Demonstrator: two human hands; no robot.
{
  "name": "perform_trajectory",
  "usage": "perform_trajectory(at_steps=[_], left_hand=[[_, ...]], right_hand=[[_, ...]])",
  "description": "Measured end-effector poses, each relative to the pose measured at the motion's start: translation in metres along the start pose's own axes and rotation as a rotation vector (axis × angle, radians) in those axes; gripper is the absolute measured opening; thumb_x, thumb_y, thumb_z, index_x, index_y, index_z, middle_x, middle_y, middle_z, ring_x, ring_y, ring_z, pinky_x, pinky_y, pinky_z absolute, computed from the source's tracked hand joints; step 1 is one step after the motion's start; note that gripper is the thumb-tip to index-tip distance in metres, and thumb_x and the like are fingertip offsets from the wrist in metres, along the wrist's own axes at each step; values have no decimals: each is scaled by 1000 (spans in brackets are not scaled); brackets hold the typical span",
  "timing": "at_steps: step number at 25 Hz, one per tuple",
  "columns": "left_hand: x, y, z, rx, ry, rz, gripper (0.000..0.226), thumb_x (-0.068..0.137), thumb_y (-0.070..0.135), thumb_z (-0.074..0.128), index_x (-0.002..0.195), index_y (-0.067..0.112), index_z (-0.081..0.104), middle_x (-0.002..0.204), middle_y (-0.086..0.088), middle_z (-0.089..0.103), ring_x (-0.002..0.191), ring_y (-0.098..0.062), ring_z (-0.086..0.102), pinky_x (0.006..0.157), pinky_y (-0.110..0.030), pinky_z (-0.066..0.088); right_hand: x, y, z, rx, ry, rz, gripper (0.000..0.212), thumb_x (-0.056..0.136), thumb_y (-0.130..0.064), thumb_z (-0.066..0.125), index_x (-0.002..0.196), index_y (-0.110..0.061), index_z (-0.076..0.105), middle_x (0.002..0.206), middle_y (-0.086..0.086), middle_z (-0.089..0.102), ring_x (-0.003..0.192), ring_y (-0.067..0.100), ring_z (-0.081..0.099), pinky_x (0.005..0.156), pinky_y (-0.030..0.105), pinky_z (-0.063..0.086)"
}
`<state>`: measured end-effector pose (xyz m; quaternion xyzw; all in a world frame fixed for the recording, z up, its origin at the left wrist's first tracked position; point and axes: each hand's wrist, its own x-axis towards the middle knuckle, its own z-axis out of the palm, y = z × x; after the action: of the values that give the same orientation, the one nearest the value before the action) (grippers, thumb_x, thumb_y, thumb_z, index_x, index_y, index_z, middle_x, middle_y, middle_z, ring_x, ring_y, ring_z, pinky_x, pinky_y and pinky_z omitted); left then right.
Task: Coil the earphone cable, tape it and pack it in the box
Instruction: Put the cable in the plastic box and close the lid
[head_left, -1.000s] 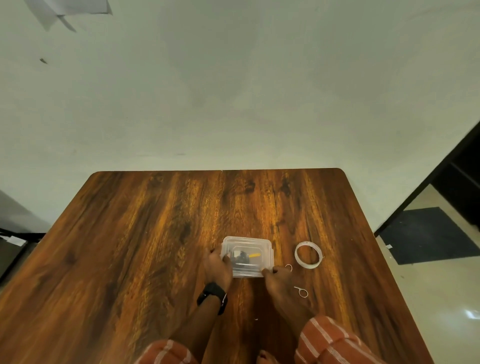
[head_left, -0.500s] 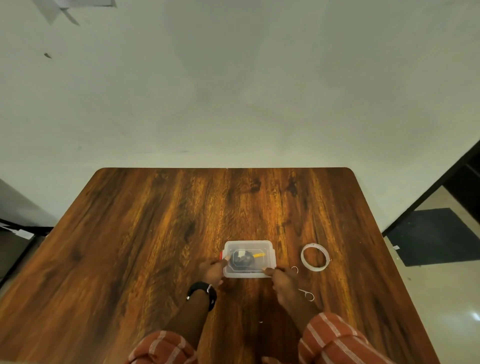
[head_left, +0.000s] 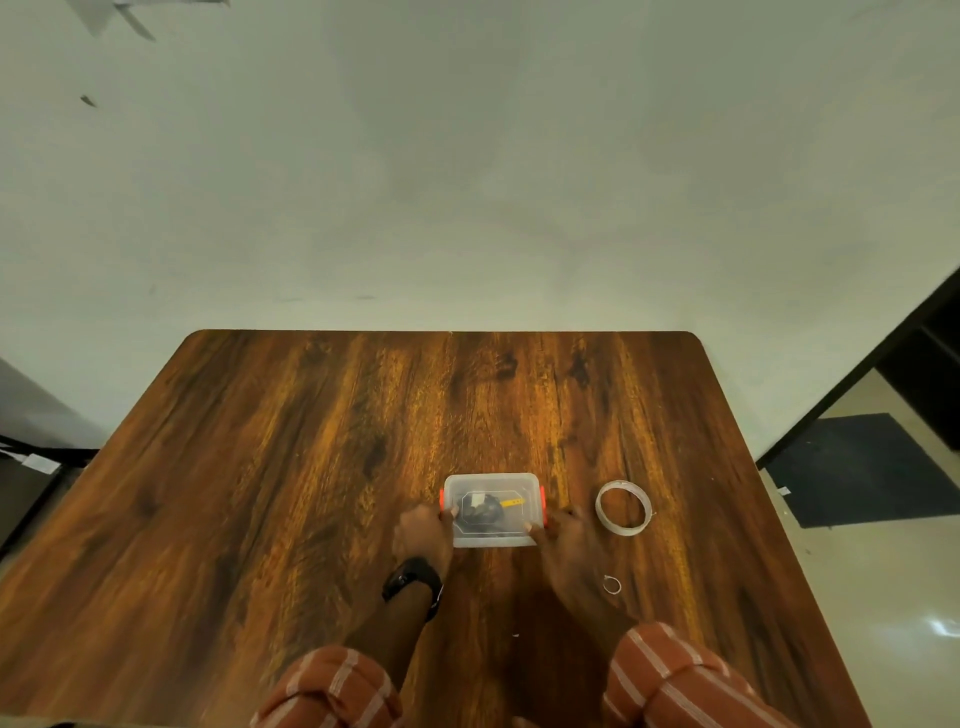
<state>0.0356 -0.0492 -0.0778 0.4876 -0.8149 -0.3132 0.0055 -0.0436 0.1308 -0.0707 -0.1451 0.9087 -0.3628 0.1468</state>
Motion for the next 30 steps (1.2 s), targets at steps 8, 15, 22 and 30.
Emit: perform_trajectory(at_steps=[8,15,22,30], left_hand=[[0,-26,0,-282,-9,118,25,97,16,51,110,22,71,105,2,74,90,-15,67,86,-41,57],[-11,-15,-15,-440,-72,54,27,99,9,45,115,12,65,107,1,64,93,-16,59,89,-38,49],[-3,-20,-8,-441,-23,-44,32,98,38,44,103,17,68,97,-4,70,86,-20,63,79,-39,51],[4,-19,0,-283,-41,42,18,87,21,58,81,16,74,74,0,72,71,-19,65,70,-37,57]], right_hand=[[24,63,-65,-214,60,-5,36,94,-12,54,129,-9,60,131,15,58,116,31,55,98,33,45],[21,-29,-7,-124,82,-510,19,90,-15,59,102,-12,73,104,2,62,93,9,52,86,6,38],[5,-33,35,-294,-167,-531,37,92,-20,60,129,-23,61,129,-1,56,116,21,53,95,35,50],[-13,93,-27,-557,-307,-171,62,96,-48,43,153,-35,22,164,-2,14,149,24,16,120,46,21]])
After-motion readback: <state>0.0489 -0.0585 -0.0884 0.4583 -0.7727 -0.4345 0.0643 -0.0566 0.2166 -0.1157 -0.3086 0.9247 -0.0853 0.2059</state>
